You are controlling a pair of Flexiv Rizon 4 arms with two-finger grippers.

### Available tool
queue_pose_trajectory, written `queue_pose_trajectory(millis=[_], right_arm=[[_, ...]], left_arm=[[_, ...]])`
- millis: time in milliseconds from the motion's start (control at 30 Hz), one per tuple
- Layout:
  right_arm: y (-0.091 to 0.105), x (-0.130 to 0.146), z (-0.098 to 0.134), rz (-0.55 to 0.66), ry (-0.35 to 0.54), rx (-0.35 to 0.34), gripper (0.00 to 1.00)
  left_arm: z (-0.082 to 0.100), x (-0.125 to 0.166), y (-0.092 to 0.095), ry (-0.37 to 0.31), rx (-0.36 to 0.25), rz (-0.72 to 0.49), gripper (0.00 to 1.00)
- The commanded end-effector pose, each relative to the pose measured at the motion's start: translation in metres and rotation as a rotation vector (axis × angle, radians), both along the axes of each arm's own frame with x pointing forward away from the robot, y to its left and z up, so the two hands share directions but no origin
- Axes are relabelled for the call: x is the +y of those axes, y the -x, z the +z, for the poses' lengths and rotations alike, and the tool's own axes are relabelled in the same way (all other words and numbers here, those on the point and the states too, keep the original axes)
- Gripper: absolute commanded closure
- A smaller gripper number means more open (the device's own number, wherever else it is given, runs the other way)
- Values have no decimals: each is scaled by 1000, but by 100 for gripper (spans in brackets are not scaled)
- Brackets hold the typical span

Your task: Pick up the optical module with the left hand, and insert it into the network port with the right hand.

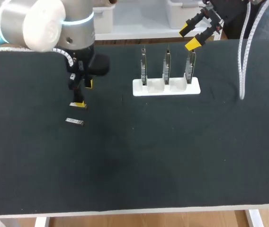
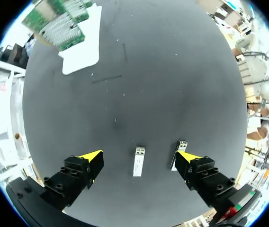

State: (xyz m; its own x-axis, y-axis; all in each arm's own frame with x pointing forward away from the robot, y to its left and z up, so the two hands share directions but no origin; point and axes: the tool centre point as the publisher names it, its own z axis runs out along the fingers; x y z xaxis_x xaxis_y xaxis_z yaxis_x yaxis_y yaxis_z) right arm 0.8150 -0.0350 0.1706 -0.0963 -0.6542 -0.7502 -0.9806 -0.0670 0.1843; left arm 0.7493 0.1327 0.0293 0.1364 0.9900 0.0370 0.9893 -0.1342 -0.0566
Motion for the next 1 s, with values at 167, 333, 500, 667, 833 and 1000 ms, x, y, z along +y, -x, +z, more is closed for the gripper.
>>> queue_pose_trajectory(millis=[167, 333, 500, 667, 833, 1000], right_arm=[[-9, 0, 1, 212, -24, 187, 0], [-9, 0, 1, 212, -24, 187, 0], [-9, 0, 1, 212, -24, 187, 0], [-9, 0, 1, 212, -24, 187, 0], [-9, 0, 1, 212, -24, 187, 0], [-9, 0, 1, 212, -24, 187, 0]], left_arm=[[-8, 18, 2, 4, 2, 25, 0], [-12, 23, 2, 2, 11, 35, 0], [-16, 25, 2, -5, 16, 44, 0], [-19, 26, 2, 0, 20, 51, 0], [-22, 26, 2, -2, 29, 53, 0], [-24, 27, 1, -1, 27, 62, 0]])
